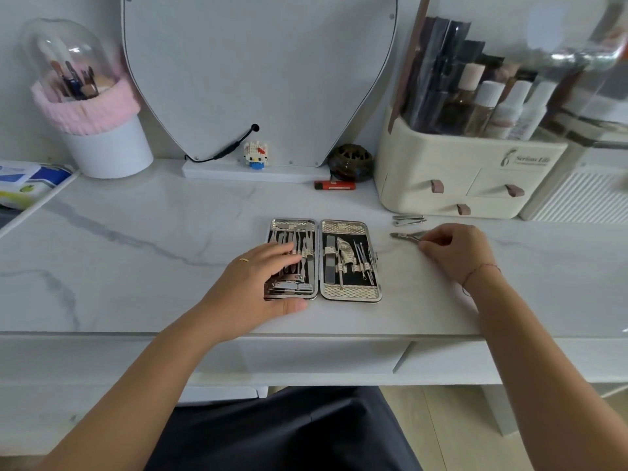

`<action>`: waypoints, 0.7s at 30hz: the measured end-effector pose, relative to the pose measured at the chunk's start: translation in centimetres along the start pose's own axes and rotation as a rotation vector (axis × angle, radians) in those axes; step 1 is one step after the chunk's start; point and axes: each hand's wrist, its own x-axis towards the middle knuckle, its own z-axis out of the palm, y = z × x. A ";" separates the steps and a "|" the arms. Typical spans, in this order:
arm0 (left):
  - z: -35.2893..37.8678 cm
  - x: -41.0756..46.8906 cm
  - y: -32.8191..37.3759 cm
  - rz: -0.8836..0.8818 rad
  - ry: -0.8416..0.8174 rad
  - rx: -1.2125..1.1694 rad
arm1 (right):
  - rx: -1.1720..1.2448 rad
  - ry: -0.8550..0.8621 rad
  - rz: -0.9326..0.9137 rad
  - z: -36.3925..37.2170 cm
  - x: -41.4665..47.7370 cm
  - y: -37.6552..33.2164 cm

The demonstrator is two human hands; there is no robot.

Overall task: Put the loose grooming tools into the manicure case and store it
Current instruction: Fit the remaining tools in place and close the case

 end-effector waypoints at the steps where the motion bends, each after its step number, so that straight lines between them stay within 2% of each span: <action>1: 0.0 0.0 0.0 0.000 0.000 0.000 | 0.008 -0.003 -0.016 -0.1 0.0 -0.1; 5: 0.0 -0.1 0.0 -0.005 -0.001 -0.006 | 0.008 0.031 -0.075 -0.2 1.9 -0.7; 14: -0.2 -0.2 0.1 -0.021 -0.021 -0.026 | -0.226 -0.075 -0.139 0.3 5.2 -1.7; 21: -0.1 -0.1 0.0 -0.028 -0.025 -0.021 | -0.219 -0.064 -0.147 -0.2 5.5 -1.2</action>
